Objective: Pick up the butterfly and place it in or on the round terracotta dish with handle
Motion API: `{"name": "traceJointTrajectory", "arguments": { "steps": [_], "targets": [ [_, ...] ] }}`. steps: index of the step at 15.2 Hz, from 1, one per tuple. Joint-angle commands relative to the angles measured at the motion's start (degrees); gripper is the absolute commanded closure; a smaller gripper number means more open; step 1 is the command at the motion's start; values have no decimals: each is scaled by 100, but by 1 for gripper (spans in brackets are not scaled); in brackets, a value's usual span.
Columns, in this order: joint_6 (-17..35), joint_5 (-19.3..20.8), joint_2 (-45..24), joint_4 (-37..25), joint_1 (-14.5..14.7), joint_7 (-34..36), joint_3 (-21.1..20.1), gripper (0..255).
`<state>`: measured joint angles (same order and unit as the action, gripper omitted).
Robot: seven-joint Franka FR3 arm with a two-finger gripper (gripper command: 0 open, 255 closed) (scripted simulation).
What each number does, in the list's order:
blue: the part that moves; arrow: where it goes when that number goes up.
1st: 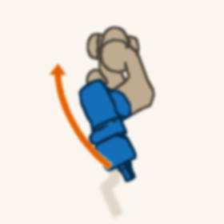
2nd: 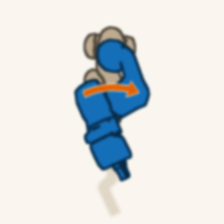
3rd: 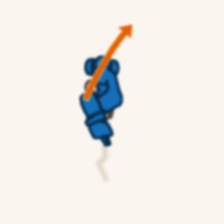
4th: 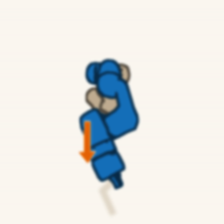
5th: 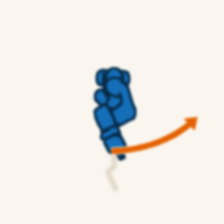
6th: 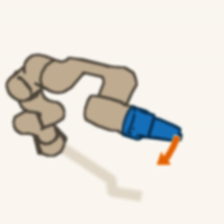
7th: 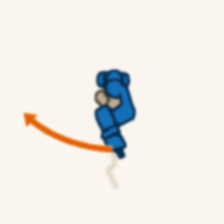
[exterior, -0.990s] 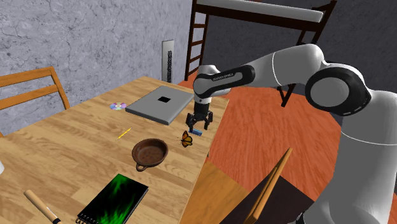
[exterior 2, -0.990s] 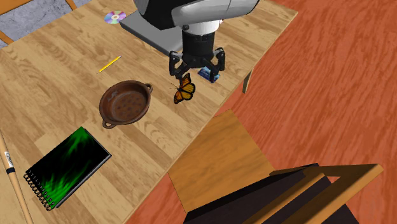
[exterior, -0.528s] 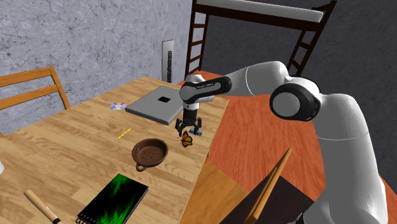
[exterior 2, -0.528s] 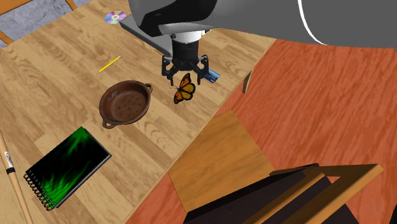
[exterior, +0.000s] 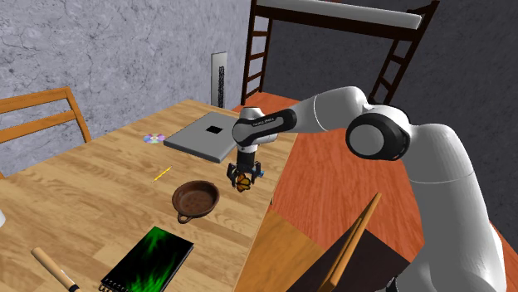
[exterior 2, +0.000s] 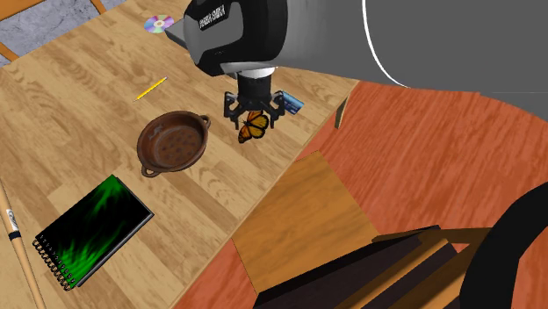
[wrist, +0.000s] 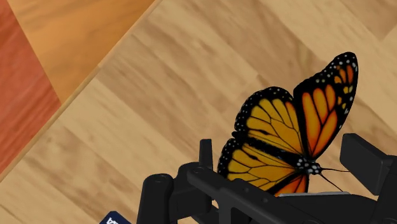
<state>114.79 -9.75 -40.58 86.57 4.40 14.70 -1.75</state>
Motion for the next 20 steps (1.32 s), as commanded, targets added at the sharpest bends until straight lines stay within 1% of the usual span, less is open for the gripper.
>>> {"name": "traceJointTrajectory", "arguments": {
  "steps": [1,7,8,17,20],
  "targets": [
    [44,-3,-5,37,-3,-11,1,0],
    [43,-3,-5,36,-3,-10,1,0],
    [43,-3,-5,36,-3,-10,1,255],
    [44,-3,-5,37,-3,-11,1,255],
    [-107,4,130,19,-5,14,3,255]
  ]
}}
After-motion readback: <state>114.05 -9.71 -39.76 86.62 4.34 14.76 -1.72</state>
